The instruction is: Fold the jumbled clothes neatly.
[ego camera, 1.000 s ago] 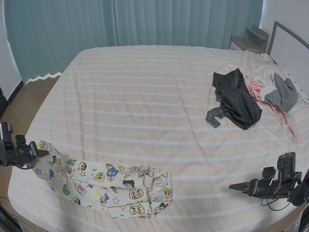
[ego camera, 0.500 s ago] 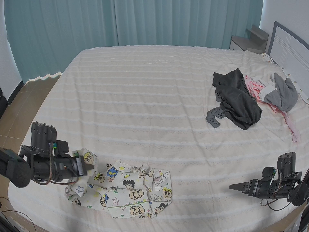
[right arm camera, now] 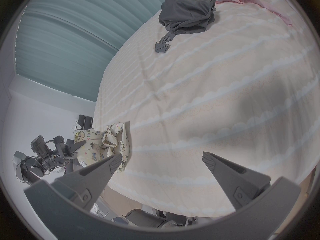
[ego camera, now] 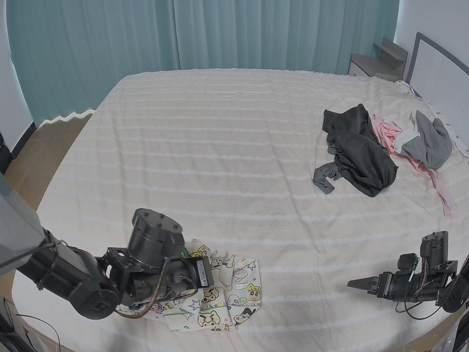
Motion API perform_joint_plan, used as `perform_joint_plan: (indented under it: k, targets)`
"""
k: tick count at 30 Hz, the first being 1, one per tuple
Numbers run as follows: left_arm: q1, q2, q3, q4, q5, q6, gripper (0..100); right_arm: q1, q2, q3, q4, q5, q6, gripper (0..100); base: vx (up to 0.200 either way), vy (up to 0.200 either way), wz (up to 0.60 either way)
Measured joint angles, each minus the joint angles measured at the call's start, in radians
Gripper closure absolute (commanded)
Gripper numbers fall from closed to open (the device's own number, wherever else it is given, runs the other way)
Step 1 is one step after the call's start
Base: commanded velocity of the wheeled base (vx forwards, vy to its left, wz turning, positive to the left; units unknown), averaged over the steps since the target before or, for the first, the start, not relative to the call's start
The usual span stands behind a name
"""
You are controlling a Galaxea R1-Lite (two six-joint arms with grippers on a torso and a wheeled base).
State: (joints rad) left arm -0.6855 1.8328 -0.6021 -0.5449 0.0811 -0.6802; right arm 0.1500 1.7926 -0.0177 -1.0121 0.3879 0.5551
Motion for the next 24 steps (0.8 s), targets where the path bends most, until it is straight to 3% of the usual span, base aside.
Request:
perform_joint_plan:
  k: [6, 7, 24]
  targets:
    - [-0.034, 0.086, -0.061, -0.017, 0.034, -0.028, 100, 0.000, 0.003, 0.000, -0.001, 0.000, 0.000, 0, 0.000, 0.000, 0.00]
    - [-0.037, 0.096, -0.066, -0.019, 0.035, -0.029, 0, 0.000, 0.003, 0.000, -0.001, 0.000, 0.000, 0, 0.000, 0.000, 0.00]
    - [-0.024, 0.127, -0.109, -0.031, 0.093, -0.058, 0, 0.001, 0.005, 0.000, 0.000, 0.000, 0.000, 0, 0.000, 0.000, 0.00]
